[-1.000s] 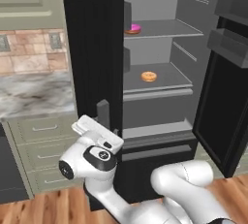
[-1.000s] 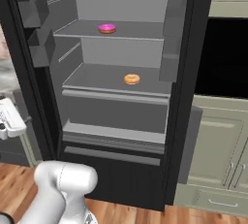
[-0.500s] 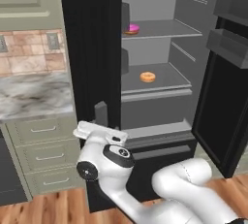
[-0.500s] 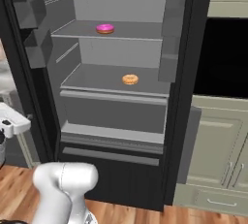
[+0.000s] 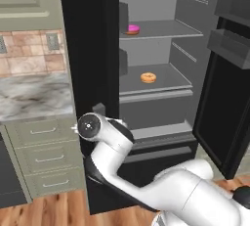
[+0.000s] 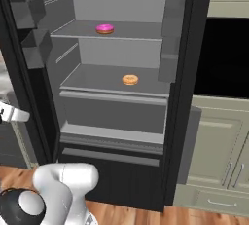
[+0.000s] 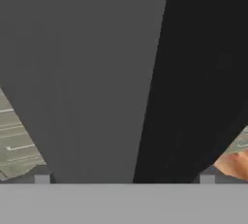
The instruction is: Take the donuts from the fridge and place them on the empty tray on the dining counter.
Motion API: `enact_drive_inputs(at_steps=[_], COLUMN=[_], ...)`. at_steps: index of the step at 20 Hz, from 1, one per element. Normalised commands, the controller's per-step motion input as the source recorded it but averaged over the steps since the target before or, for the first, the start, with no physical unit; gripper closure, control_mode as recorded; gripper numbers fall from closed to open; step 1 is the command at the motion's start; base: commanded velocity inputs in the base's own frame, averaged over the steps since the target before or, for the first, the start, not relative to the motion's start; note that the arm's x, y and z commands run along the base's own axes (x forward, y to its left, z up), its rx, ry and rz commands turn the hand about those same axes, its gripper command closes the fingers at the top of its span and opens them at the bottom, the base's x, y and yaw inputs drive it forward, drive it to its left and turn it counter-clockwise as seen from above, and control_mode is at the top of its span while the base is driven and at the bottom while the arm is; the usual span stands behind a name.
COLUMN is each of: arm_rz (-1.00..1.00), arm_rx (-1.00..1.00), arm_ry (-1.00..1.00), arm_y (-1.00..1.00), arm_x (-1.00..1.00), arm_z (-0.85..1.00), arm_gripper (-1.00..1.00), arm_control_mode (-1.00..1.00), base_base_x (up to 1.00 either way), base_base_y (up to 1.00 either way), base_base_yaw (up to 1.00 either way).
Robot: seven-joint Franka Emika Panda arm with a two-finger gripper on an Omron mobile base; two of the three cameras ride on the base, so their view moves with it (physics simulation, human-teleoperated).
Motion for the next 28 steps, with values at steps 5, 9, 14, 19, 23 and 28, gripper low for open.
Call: enact_drive_inputs(at_steps=[5, 9, 14, 19, 23, 28], arm_rz=[0.59, 0.61, 0.39, 0.00, 0.00, -0.04], arm_rx=[-0.03, 0.00, 0.08, 0.22, 0.21, 0.18], arm_ry=[0.10, 0.01, -0.12, -0.33, -0.21, -0.12], arm_y=[0.01, -0.60, -0.96, -1.00, -0.91, -0.99], arm_x=[-0.69, -0.99, -1.00, -0.56, 0.12, 0.07], arm_z=[-0.05, 0.00, 0.05, 0.50, 0.41, 0.30], arm_gripper=[-1.00, -1.00, -1.00, -1.00, -1.00, -1.00], arm_control_mode=[-1.00, -1.00, -1.00, -1.00, -1.00, -1.00], base_base_x=[0.00, 0.00, 0.00, 0.00, 0.00, 0.00], base_base_y=[0.00, 0.00, 0.00, 0.00, 0.00, 0.00], base_base_yaw=[0.00, 0.00, 0.00, 0.00, 0.00, 0.00])
